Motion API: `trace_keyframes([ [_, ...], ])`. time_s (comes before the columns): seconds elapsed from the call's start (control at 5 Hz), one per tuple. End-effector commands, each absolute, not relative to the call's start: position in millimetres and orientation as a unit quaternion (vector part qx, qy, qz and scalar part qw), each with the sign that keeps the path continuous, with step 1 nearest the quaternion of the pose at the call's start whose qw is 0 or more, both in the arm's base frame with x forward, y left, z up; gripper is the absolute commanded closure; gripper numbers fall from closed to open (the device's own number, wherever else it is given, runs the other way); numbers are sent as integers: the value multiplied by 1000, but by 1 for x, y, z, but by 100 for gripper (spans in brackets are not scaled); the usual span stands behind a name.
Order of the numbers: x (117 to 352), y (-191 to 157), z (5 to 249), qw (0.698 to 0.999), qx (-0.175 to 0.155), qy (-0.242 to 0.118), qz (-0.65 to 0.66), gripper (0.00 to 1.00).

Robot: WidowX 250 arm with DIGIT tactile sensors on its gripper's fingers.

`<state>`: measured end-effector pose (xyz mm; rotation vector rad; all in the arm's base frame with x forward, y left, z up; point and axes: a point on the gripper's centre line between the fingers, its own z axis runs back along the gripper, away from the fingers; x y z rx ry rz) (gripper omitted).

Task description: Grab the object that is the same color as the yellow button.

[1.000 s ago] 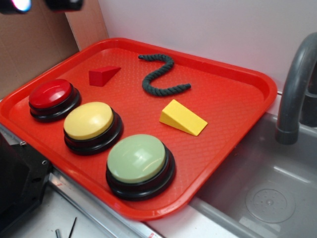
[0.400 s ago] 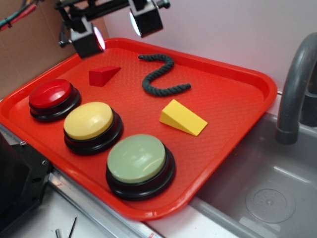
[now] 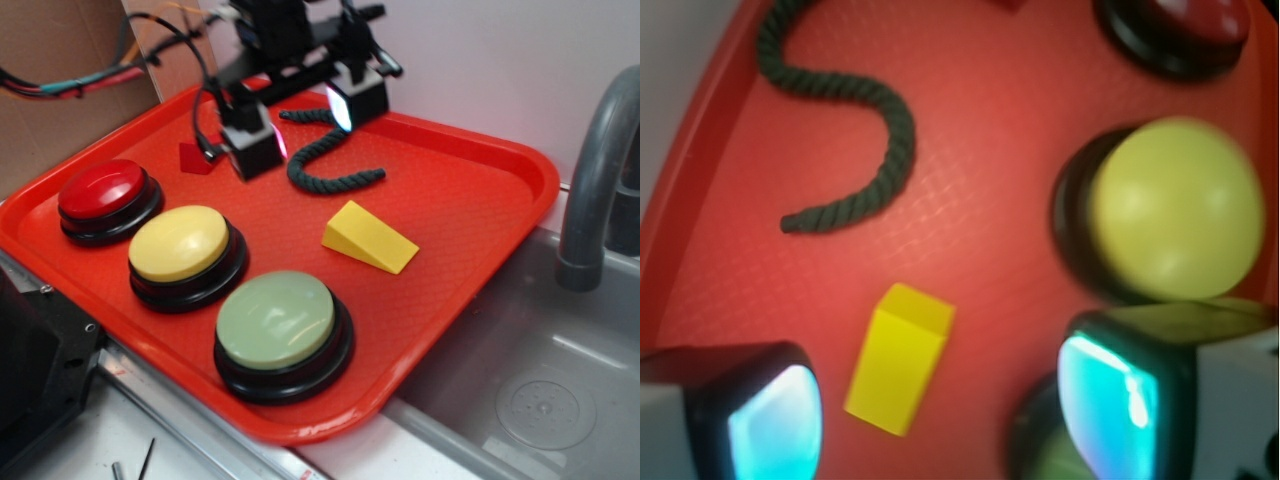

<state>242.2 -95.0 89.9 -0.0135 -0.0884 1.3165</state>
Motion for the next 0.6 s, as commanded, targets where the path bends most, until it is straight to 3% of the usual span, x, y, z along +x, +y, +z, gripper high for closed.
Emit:
trace_keyframes([
  [0.0,263,-108,57,770,22,-48,636,0],
  [0.4,271,-96,26,749,59,-52,658,0],
])
